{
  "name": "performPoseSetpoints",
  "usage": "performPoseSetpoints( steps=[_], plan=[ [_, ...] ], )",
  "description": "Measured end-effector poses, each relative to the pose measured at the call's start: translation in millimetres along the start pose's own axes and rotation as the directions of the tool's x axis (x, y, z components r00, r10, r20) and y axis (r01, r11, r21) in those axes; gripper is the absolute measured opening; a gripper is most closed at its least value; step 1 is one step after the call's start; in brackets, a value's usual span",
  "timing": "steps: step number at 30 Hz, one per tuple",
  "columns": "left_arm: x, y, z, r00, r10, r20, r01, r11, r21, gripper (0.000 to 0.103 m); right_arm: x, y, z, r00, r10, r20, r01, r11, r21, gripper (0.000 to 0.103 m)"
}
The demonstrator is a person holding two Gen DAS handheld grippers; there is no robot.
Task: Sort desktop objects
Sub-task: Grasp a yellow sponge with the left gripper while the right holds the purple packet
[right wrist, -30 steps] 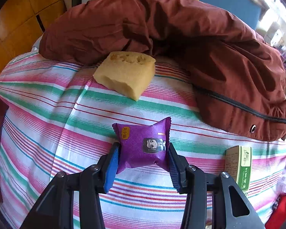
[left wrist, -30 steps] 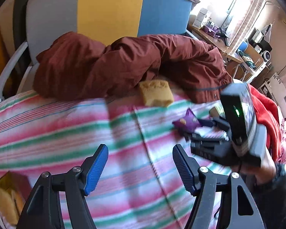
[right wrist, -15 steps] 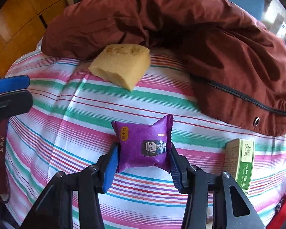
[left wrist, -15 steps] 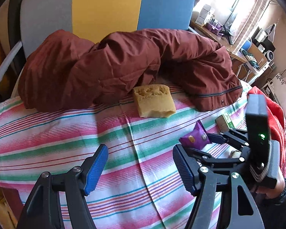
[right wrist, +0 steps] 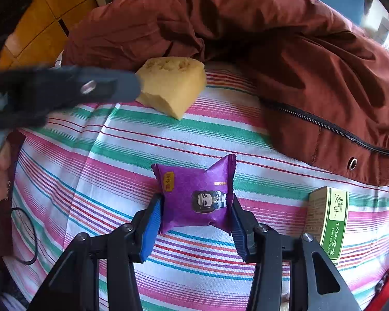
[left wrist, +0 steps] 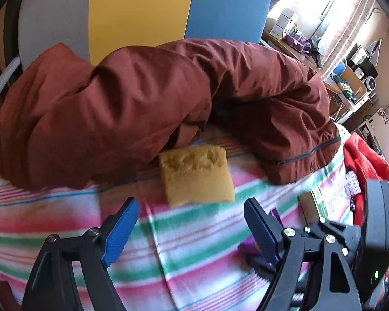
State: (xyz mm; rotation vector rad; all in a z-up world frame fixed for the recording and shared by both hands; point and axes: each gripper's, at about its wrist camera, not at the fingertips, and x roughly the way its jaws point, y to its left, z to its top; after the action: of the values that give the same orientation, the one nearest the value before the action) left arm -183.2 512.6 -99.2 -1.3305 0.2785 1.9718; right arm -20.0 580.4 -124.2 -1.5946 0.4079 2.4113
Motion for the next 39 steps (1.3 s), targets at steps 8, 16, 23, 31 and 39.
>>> performPoseSetpoints(
  steps=[8,16,23,31,39],
  plan=[
    [30,-8,15,0.999,0.042,-0.031,-0.042,0.999,-0.002,0.088,1,8,2,1.0,-0.005,0.001,0.005,1.0,-0.008,0.052],
    [54,-9,20,0.994,0.098,-0.053,-0.097,0.995,0.026,0.08,2,17,4,1.0,-0.019,0.003,0.019,1.0,-0.023,0.052],
    [51,-14,16,0.997,0.066,-0.051,-0.061,0.994,0.091,0.065,3,24,6,1.0,-0.03,0.004,0.031,0.999,-0.035,0.053],
    [25,1,-17,0.997,0.077,-0.02,-0.075,0.993,0.086,0.061,3,42,0,0.999,-0.044,0.012,0.045,0.998,-0.048,0.053],
    [-16,27,-76,0.997,0.082,-0.004,-0.082,0.997,0.012,0.061,2,56,-1,0.999,-0.044,0.026,0.046,0.996,-0.071,0.051]
  ],
)
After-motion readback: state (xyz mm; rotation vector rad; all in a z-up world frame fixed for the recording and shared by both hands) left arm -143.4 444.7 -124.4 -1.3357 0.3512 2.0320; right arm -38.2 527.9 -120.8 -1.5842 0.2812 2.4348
